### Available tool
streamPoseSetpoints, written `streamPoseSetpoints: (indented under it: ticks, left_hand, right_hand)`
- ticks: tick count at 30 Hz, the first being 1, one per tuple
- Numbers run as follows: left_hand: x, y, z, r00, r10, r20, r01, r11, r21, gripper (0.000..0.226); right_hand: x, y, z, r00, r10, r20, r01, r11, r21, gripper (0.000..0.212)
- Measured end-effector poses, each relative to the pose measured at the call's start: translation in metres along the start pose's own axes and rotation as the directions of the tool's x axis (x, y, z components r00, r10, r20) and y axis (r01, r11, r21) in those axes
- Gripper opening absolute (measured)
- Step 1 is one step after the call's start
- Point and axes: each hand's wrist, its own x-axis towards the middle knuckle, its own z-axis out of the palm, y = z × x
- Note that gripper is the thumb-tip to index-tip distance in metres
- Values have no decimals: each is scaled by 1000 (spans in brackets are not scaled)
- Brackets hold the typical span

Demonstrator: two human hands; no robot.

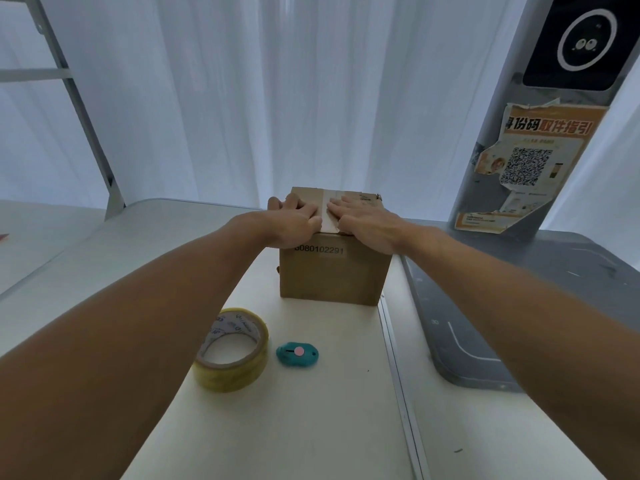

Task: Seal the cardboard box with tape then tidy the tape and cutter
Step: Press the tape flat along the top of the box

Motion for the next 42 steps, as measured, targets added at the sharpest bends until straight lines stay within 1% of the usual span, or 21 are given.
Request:
streamPoseSetpoints:
  ticks: [2, 5, 7, 9, 10, 11, 13, 14, 15, 17, 19, 22, 25, 29, 31, 34, 36, 38, 40, 41, 42]
  left_hand:
    - [1, 1, 2, 1000, -1, -16, 1, 1000, 25, 51]
    - [2, 2, 3, 999, 9, -33, -8, 1000, 5, 49]
    - [1, 3, 3, 999, 16, -43, -16, 1000, -6, 47]
    - [-1, 4, 4, 999, 7, -42, -7, 1000, 5, 48]
    - [-2, 5, 4, 999, 3, -40, -3, 1000, 9, 48]
    - [-3, 5, 4, 999, 0, -36, 0, 1000, 12, 48]
    - [-4, 3, 2, 1000, -6, -25, 6, 1000, -4, 49]
    - [-5, 2, 1, 1000, -5, -19, 5, 1000, -14, 49]
    - [-6, 1, 0, 1000, -3, -12, 3, 1000, -19, 49]
    - [-8, 1, -1, 1000, 5, -3, -5, 1000, -15, 49]
    - [-9, 2, -1, 1000, 10, -6, -11, 1000, -17, 49]
    - [-8, 4, 0, 1000, 20, -4, -20, 1000, 21, 50]
    - [-6, 3, 1, 1000, 18, -10, -18, 1000, 3, 51]
    - [-6, 2, 2, 1000, 17, -13, -17, 999, -27, 52]
    - [-7, 3, 2, 1000, 22, -13, -22, 999, -32, 52]
    - [-8, 4, 2, 1000, 22, -20, -23, 999, -40, 51]
    - [-9, 5, 2, 1000, 16, -16, -17, 1000, -23, 50]
    - [-10, 5, 3, 1000, 23, -20, -23, 1000, -4, 49]
    - [-11, 5, 3, 999, 23, -27, -24, 999, -33, 50]
    - [-11, 4, 2, 999, 32, -37, -33, 999, -37, 50]
    - [-12, 4, 2, 998, 42, -50, -44, 998, -39, 50]
  right_hand:
    - [-5, -3, 6, 998, -27, -53, 22, 995, -94, 57]
    - [-21, -5, 19, 976, -129, -175, 88, 970, -227, 63]
    - [-34, -8, 28, 945, -223, -237, 140, 936, -322, 67]
    - [-45, -10, 34, 905, -336, -262, 216, 893, -395, 64]
    - [-49, -12, 34, 881, -368, -297, 250, 896, -368, 59]
    - [-50, -13, 32, 851, -364, -377, 272, 922, -277, 51]
    - [-41, -13, 24, 797, -236, -556, 250, 967, -53, 41]
    - [-33, -13, 20, 805, -143, -575, 184, 983, 13, 47]
    - [-26, -13, 18, 840, -62, -538, 92, 995, 28, 59]
    - [-14, -8, 18, 897, 38, -440, -61, 997, -37, 76]
    - [-10, -6, 22, 899, 68, -433, -122, 988, -98, 80]
    - [-12, -7, 30, 865, 17, -502, -144, 966, -215, 79]
    - [-15, -7, 37, 843, -50, -536, -151, 934, -325, 80]
    - [-18, -4, 34, 915, -51, -400, -113, 920, -375, 101]
    - [-20, -4, 33, 922, -44, -386, -104, 930, -353, 107]
    - [-20, -7, 34, 872, -6, -490, -127, 963, -238, 89]
    - [-19, -9, 34, 852, 5, -523, -141, 965, -222, 82]
    - [-19, -9, 33, 873, -6, -488, -134, 959, -251, 88]
    - [-20, -6, 30, 924, -13, -383, -109, 949, -295, 101]
    - [-22, -3, 29, 940, -7, -340, -91, 958, -271, 106]
    - [-24, -1, 26, 944, 1, -329, -66, 980, -189, 107]
